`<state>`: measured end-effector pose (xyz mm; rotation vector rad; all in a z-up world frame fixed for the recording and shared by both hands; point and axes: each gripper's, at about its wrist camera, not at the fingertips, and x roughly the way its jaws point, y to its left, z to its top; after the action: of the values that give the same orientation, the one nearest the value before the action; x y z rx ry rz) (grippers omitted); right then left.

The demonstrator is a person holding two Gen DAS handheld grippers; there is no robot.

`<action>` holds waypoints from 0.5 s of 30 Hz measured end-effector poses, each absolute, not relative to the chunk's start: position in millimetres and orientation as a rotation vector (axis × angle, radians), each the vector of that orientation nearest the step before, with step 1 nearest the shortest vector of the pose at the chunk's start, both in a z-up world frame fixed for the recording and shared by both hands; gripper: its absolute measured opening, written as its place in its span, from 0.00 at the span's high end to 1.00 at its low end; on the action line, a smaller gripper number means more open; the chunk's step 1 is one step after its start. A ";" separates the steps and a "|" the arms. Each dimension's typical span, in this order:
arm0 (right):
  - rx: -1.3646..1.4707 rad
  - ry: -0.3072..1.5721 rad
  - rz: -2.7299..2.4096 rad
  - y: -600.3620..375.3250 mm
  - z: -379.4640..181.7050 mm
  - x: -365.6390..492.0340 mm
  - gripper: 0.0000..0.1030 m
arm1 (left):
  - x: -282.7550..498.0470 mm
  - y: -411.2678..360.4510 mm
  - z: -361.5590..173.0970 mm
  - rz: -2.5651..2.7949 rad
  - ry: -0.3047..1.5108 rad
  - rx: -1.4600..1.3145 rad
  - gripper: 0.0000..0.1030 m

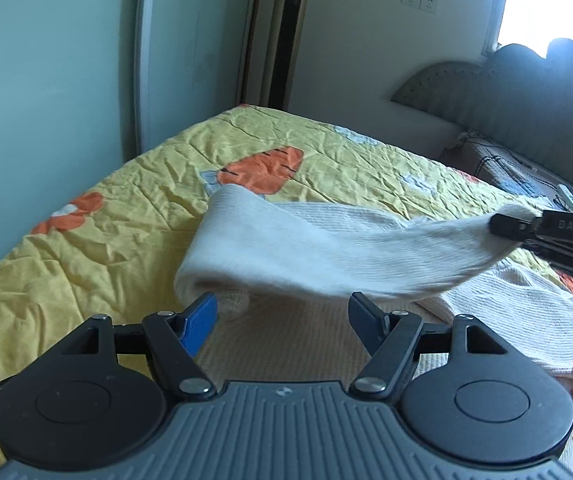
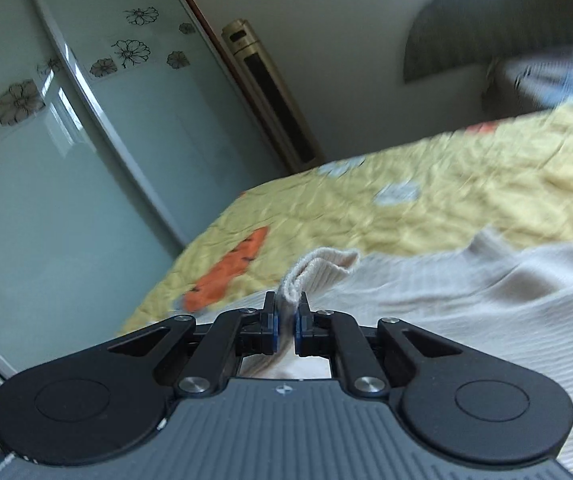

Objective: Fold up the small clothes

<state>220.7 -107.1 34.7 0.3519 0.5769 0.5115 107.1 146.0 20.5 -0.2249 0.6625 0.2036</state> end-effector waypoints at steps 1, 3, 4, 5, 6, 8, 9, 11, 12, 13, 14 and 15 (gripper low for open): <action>0.316 0.555 0.488 -113.3 35.5 217.4 0.88 | 107.9 142.6 19.4 0.197 0.666 -0.219 0.30; 0.269 0.521 0.441 -127.6 35.7 212.2 0.88 | 110.0 137.6 17.2 0.190 0.675 -0.211 0.30; 0.258 0.507 0.417 -137.1 35.5 210.1 0.88 | 110.8 136.0 16.1 0.188 0.679 -0.209 0.30; 0.251 0.498 0.397 -146.3 34.6 209.0 0.88 | 111.5 134.6 15.2 0.186 0.684 -0.207 0.30; 0.243 0.489 0.376 -155.4 33.7 207.7 0.88 | 112.2 133.5 14.1 0.184 0.687 -0.206 0.30; 0.233 0.478 0.327 -174.5 30.5 205.0 0.88 | 113.6 132.0 11.7 0.186 0.696 -0.204 0.30; 0.240 0.483 0.315 -183.2 27.8 205.2 0.88 | 114.5 131.6 10.2 0.187 0.702 -0.206 0.30; 0.272 0.507 0.294 -200.4 18.0 205.9 0.88 | 116.1 131.3 6.7 0.186 0.715 -0.213 0.30; 0.285 0.519 0.285 -206.3 13.9 206.7 0.88 | 116.6 131.0 5.3 0.186 0.722 -0.217 0.30; 0.299 0.533 0.278 -210.9 7.9 206.9 0.88 | 117.4 130.7 4.0 0.184 0.729 -0.219 0.30; 0.313 0.546 0.274 -213.0 1.8 206.8 0.88 | 117.9 130.1 2.9 0.184 0.734 -0.219 0.30; 0.324 0.558 0.272 -214.5 -4.0 205.7 0.88 | 118.0 129.5 2.2 0.185 0.737 -0.215 0.30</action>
<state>205.7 -214.5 -4.0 0.3237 0.5575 0.2722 118.0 129.5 2.2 -0.2148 0.7368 0.1846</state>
